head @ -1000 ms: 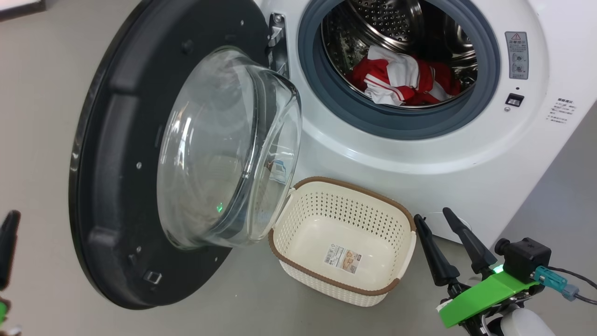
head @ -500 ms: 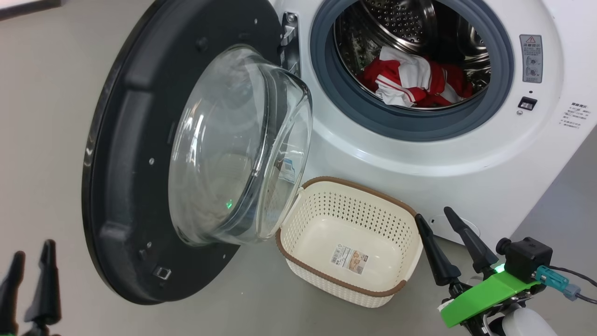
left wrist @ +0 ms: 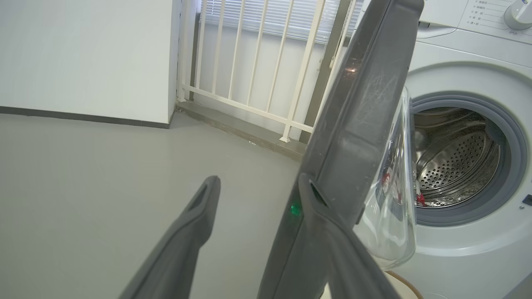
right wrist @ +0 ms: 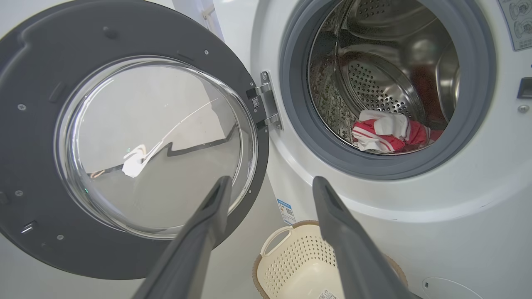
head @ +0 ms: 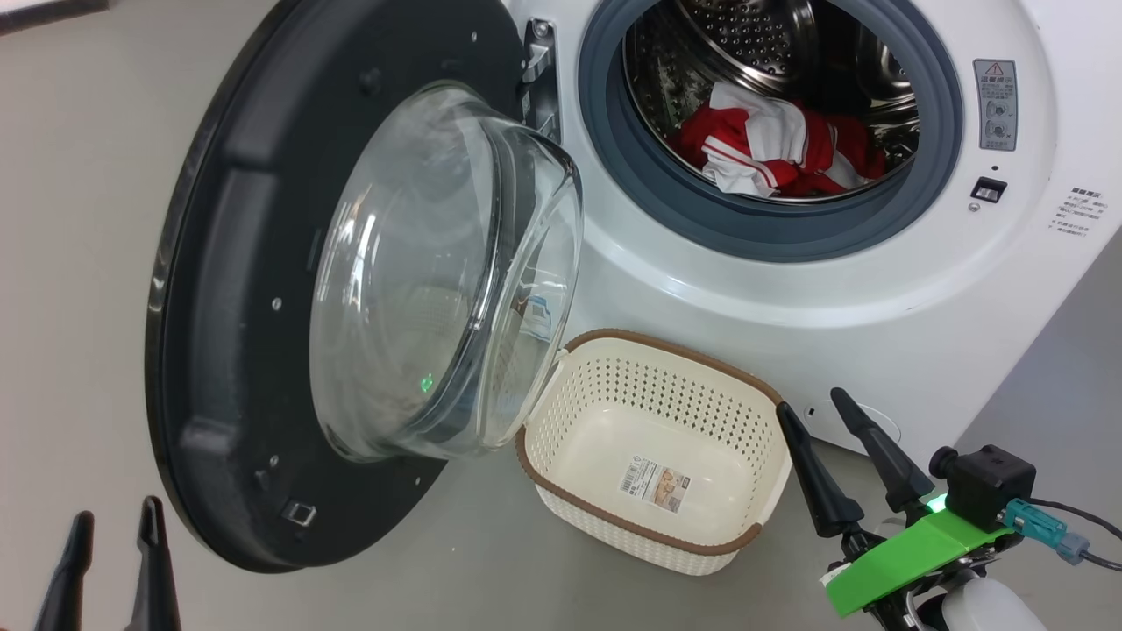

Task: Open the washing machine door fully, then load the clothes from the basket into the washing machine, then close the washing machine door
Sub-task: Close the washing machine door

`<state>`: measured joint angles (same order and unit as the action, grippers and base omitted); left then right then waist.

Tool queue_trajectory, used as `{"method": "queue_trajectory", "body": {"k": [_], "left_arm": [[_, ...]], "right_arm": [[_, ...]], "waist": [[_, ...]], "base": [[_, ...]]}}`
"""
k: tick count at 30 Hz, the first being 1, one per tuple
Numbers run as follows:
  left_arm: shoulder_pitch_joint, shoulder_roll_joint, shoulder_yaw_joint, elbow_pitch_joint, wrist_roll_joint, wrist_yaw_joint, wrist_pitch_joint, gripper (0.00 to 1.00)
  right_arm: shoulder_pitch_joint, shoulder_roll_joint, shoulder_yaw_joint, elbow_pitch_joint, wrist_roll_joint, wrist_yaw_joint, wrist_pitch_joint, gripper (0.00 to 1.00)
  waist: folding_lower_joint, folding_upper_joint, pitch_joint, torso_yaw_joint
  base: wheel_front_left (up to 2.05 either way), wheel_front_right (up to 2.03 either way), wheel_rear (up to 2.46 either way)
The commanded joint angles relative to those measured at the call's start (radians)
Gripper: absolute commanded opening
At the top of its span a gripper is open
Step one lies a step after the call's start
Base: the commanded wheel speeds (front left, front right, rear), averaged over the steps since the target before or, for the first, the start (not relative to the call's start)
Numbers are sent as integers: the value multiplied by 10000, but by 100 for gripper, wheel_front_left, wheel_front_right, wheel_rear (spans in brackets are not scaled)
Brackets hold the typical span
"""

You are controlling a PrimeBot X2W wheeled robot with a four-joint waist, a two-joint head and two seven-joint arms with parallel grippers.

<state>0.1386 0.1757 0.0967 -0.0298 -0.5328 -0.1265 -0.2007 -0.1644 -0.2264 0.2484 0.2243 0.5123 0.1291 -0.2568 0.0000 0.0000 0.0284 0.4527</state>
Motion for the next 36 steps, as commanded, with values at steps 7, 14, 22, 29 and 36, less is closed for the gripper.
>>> {"method": "queue_trajectory", "body": {"k": [7, 14, 22, 29, 36], "left_arm": [[-219, -80, 173, 94, 862, 147, -515, 100], [-215, -72, 185, 155, 1222, 201, -573, 100], [-172, -15, 149, 78, 1491, 252, -591, 100], [-106, -21, 148, -16, 1504, 330, -595, 100], [-36, -1, 116, -124, 1485, 419, -535, 100]], "right_arm": [[-136, -110, 218, -240, -15, 16, -49, 100], [-66, -36, 202, -231, -54, 16, -49, 100], [-15, 59, 218, -235, -87, 16, -49, 100], [1, 32, 252, -213, -84, 16, -49, 100], [10, 29, 279, -189, -60, 16, -49, 100]], "waist": [[0, 0, -117, 28], [0, 0, -188, -10], [0, 0, -241, -79], [0, 0, -270, -110], [0, 0, -302, -112]], "base": [[0, 0, 0], [0, 0, 0], [0, 0, 0], [0, 0, 0], [0, 0, 0]]}}
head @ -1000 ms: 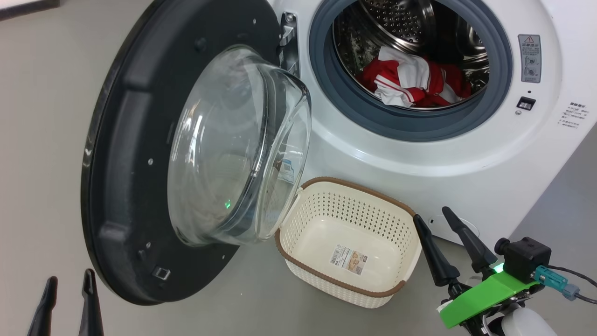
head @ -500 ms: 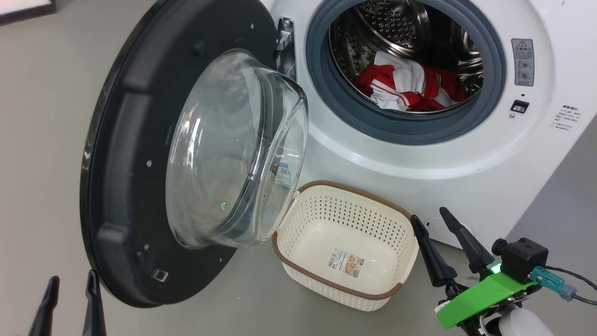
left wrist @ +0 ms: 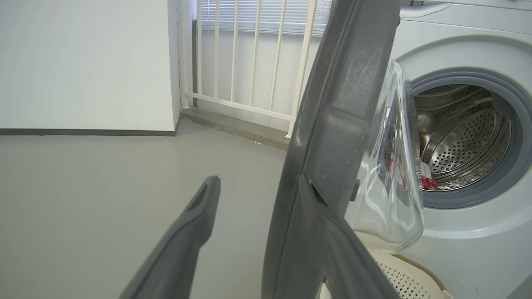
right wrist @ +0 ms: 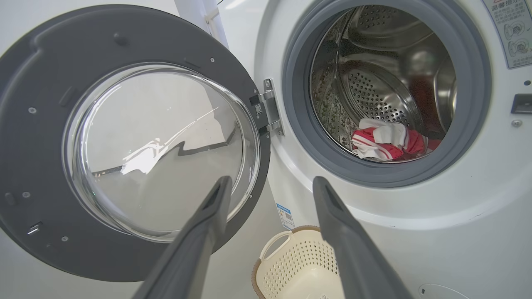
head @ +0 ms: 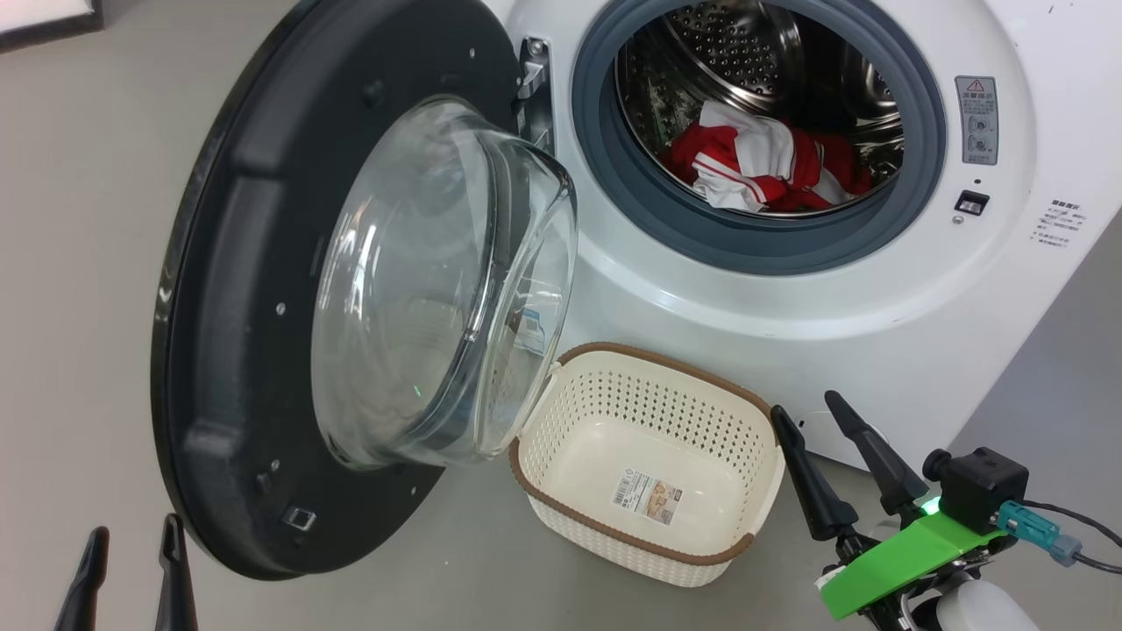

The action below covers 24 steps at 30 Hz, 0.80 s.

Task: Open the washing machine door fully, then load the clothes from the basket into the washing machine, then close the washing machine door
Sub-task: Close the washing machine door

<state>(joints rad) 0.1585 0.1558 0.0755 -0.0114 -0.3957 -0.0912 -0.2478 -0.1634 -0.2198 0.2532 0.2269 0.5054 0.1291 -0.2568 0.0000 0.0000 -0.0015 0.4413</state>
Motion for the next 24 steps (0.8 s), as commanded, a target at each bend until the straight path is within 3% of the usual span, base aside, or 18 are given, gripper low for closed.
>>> {"method": "queue_trajectory", "body": {"k": [1, 11, 12, 17, 18, 19, 24], "left_arm": [[-225, 203, 326, -333, 111, 80, -51, 100], [-309, 655, 391, -1219, 295, 231, 332, 98], [-352, 735, 426, -1381, 284, 234, 428, 93], [-716, 1192, 697, -2163, 14, 209, 1065, 22], [-716, 1192, 697, -2163, 14, 209, 1065, 22], [-819, 1320, 766, -2292, -59, 186, 1197, 0], [-1455, 2039, 1182, -2618, -722, 48, 2089, 0]], "right_arm": [[4, -34, 233, -215, 10, 16, -49, 100], [71, -52, 167, -229, -7, 16, -49, 100], [74, -58, 151, -231, -8, 16, -49, 100], [85, -72, 112, -236, -23, 16, -49, 100], [85, -72, 112, -236, -23, 16, -49, 100], [77, -70, 111, -235, -22, 16, -49, 100], [18, -90, 140, -241, -17, 16, -49, 100]], "waist": [[0, 0, -8, 3], [0, 0, -12, 93], [0, 0, -5, 108], [0, 0, 33, 172], [0, 0, 33, 172], [0, 0, 44, 178], [0, 0, 123, 159]], "base": [[0, 0, 0], [0, 0, 0], [0, 0, 0], [0, 0, 0], [0, 0, 0], [0, 0, 0], [0, 0, 0]]}}
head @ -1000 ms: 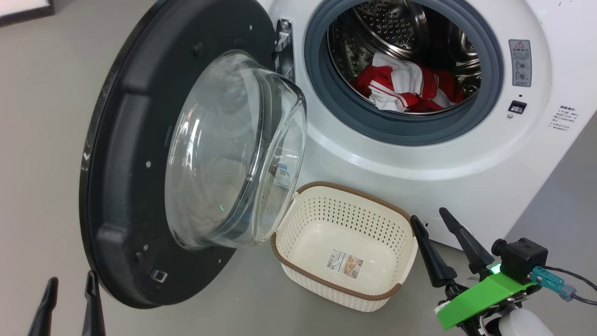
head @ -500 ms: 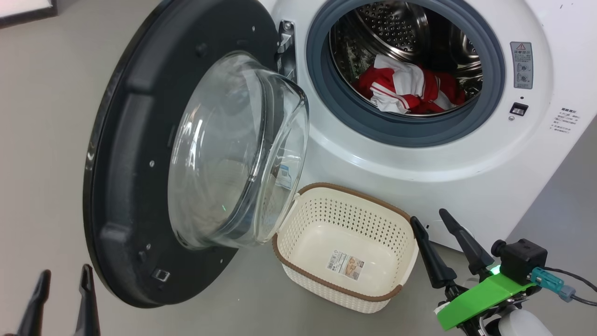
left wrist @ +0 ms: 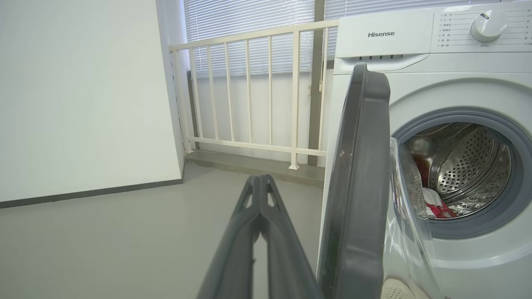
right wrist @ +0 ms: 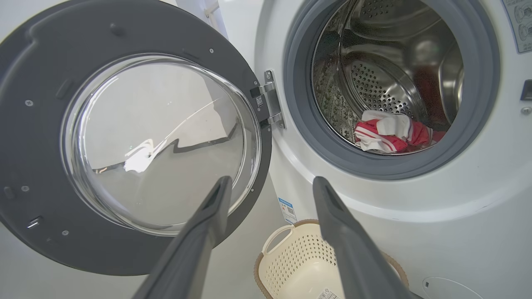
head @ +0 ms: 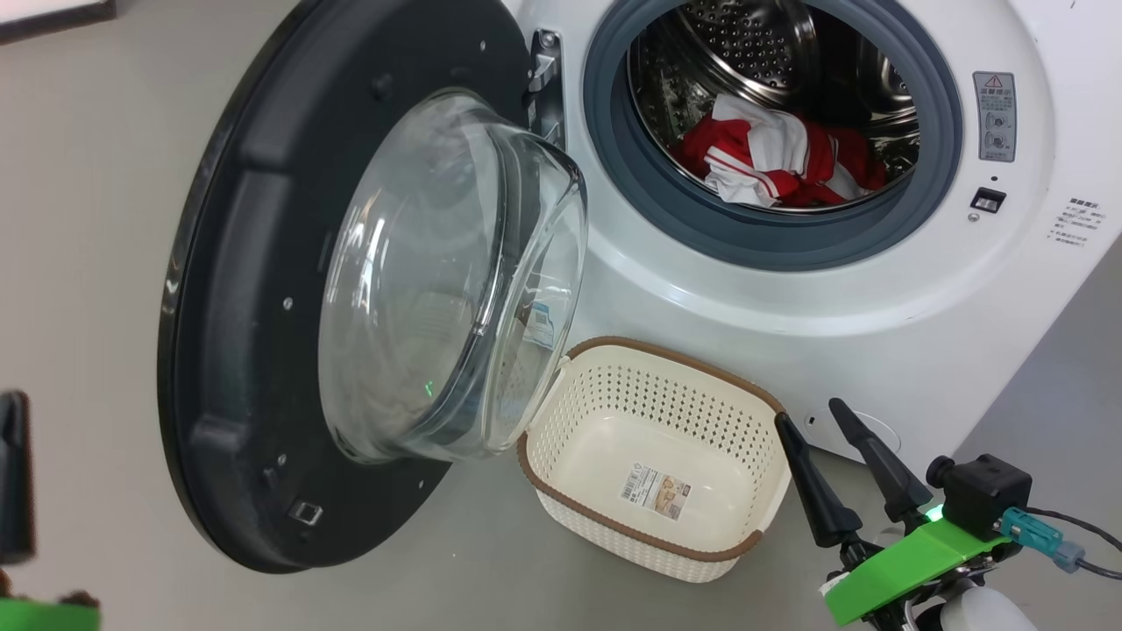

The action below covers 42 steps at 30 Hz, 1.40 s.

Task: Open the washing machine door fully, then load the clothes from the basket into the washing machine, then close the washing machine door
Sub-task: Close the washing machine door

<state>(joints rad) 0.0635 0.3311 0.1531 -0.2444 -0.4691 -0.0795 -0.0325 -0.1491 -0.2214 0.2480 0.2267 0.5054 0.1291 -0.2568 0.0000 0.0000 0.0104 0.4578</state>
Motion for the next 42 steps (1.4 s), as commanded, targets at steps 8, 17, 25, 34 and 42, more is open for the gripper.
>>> {"method": "queue_trajectory", "body": {"k": [8, 17, 25, 34, 42], "left_arm": [[-2183, 826, 1177, 233, -2610, -43, 1884, 0], [-3661, 894, 2027, 1526, -5532, 1116, 4292, 0], [-4732, 660, 2603, 2540, -7621, 2562, 6014, 0], [-5043, 422, 2398, 2611, -8539, 3634, 7293, 0], [-4863, 339, 2013, 2353, -8685, 3927, 7887, 0]], "right_arm": [[-190, -125, 233, -209, 7, 16, -49, 100], [-195, -203, 230, -171, 41, 16, -49, 100], [-219, -251, 247, -144, 64, 16, -49, 100], [-219, -186, 229, -123, 69, 16, -49, 100], [-196, -134, 203, -125, 66, 16, -49, 100]], "waist": [[0, 0, 77, -167], [0, 0, 132, -518], [0, 0, 107, -713], [0, 0, 33, -907], [0, 0, 34, -1064]], "base": [[0, 0, 0], [0, 0, 0], [0, 0, 0], [0, 0, 0], [0, 0, 0]]}}
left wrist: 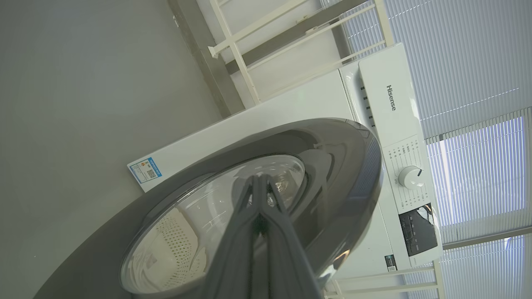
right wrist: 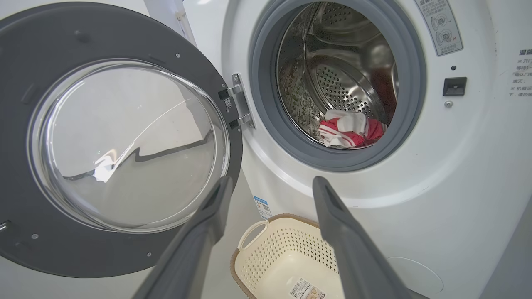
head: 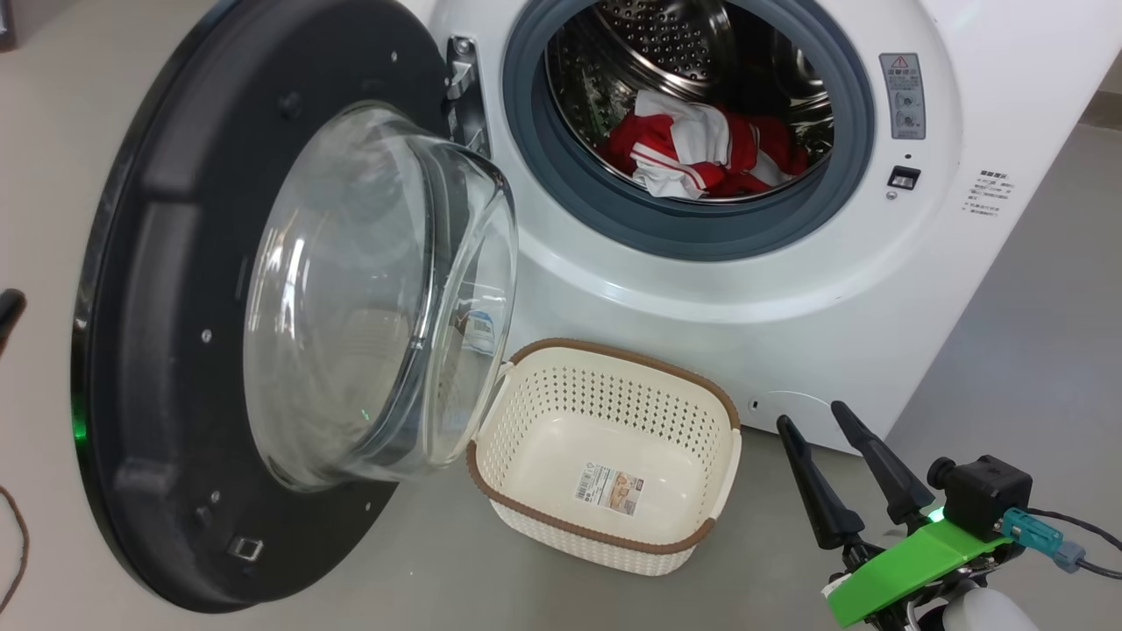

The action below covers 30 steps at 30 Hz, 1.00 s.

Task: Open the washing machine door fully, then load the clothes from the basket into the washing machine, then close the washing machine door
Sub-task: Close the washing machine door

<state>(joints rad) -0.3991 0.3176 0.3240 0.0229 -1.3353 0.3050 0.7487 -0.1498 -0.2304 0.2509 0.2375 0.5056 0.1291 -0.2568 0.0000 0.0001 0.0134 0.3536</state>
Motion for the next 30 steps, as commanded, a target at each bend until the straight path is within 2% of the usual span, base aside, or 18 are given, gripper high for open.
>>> {"method": "queue_trajectory", "body": {"k": [1, 15, 30], "left_arm": [[-214, 457, 251, -345, -27, 104, 127, 0], [138, 212, -434, -1062, -46, 352, 713, 0], [487, -335, -1446, -2534, -81, 830, 1278, 0]], "right_arm": [[-188, -43, 166, -235, 62, 16, -49, 100], [-146, -118, -18, -252, 75, 16, -49, 100], [-104, -5, 1, -232, 61, 16, -49, 100]], "waist": [[0, -1, 8, -45], [0, -1, -29, -326], [0, -1, -172, -565]], "base": [[0, 0, 0], [0, 0, 0], [0, 0, 0]]}}
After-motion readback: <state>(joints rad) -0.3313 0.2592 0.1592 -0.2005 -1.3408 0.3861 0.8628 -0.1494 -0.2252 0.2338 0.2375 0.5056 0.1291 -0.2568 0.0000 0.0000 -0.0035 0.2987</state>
